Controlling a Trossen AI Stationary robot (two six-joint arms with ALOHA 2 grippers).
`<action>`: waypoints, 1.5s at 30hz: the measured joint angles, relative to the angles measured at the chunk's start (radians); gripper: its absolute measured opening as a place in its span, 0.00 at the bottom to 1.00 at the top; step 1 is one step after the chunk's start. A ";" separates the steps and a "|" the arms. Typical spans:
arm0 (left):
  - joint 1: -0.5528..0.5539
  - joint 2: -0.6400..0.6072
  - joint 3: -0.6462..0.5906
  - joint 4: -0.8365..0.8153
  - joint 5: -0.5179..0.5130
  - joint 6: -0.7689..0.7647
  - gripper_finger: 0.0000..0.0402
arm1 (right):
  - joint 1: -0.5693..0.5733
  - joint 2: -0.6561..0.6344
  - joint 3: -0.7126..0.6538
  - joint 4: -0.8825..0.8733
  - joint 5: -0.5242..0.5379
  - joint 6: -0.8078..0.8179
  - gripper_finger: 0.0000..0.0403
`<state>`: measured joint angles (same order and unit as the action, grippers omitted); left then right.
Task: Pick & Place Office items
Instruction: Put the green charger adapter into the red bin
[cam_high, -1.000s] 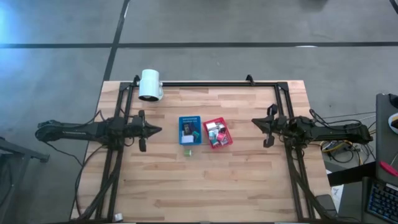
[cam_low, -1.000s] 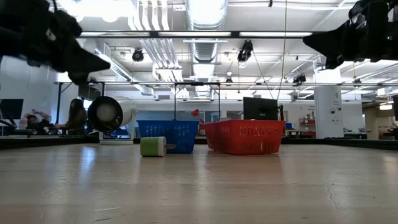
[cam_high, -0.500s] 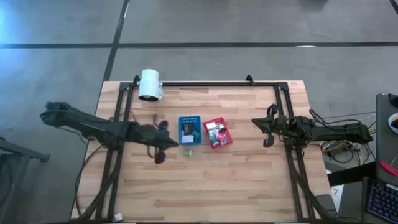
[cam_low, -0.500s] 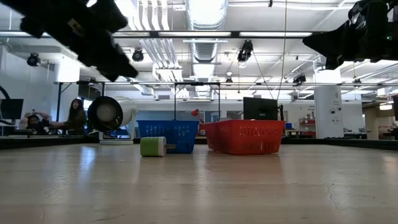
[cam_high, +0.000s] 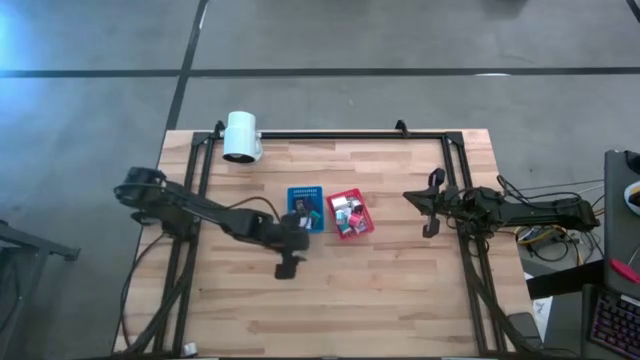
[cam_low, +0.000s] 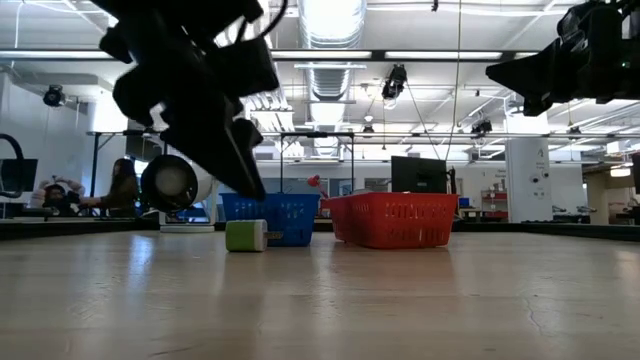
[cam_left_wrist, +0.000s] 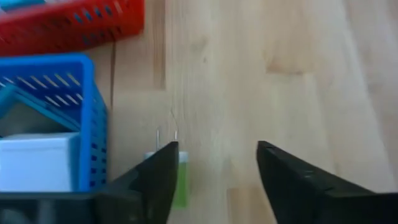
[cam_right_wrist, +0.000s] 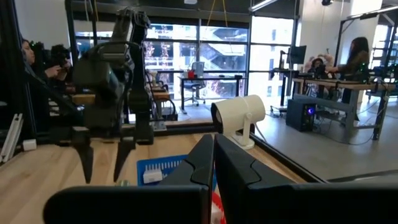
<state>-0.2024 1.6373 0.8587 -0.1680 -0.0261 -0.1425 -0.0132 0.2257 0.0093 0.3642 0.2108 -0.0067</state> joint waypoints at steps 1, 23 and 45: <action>0.000 0.015 0.010 -0.012 0.000 0.002 0.57 | 0.000 0.000 0.000 -0.001 0.000 0.000 0.02; 0.017 0.088 0.020 -0.084 -0.102 0.056 0.71 | 0.000 0.000 0.000 -0.010 0.000 -0.004 0.02; 0.020 0.067 0.020 -0.054 -0.060 0.148 0.32 | 0.000 0.000 0.000 -0.010 0.000 -0.015 0.02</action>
<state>-0.1828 1.7041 0.8783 -0.2217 -0.0864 0.0058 -0.0135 0.2253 0.0093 0.3546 0.2108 -0.0219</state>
